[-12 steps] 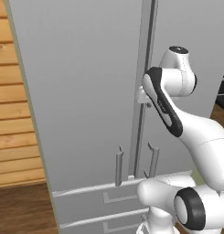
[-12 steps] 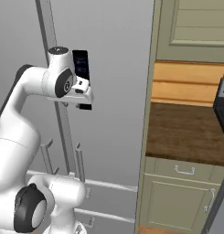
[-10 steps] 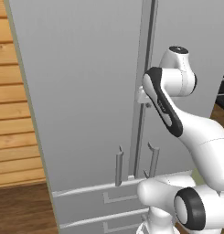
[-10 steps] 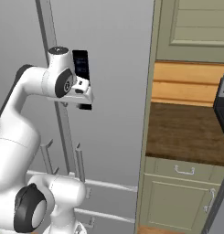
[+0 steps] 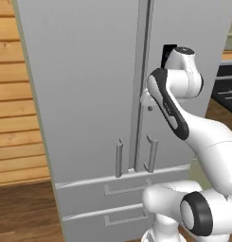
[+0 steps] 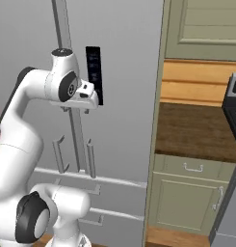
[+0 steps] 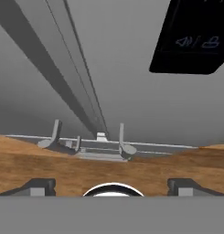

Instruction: Take the strawberry from the fridge and place it on top of the pancake, located on the dining counter.

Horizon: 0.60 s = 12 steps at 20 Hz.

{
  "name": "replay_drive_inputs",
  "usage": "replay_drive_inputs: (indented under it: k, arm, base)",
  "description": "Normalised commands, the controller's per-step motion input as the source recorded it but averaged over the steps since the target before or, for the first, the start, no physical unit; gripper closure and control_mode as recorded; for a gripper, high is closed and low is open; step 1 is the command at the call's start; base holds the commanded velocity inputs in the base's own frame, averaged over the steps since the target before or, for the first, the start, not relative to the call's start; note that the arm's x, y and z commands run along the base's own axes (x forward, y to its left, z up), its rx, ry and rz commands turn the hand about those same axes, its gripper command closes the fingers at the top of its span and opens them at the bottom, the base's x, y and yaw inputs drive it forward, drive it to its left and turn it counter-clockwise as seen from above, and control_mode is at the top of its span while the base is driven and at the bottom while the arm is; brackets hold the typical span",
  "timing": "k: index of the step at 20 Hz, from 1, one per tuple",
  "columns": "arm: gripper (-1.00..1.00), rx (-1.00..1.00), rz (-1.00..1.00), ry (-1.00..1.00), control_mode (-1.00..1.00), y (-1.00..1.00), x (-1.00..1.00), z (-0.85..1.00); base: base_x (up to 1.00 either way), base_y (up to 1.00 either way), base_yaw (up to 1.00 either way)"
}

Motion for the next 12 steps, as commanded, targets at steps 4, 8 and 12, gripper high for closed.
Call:
replay_drive_inputs:
  k: [4, 8, 12]
  arm:
    - [-1.00, 0.00, 0.00, 0.00, 1.00, 0.00, 0.00, 0.00]
    - [-1.00, 0.00, 0.00, 0.00, 1.00, 0.00, 0.00, 0.00]
    - [-1.00, 0.00, 0.00, 0.00, 1.00, 0.00, 0.00, 0.00]
  base:
    - [-0.66, 0.34, 0.00]
    - [-0.71, 0.37, 0.00]
    - [-0.78, 0.04, 0.00]
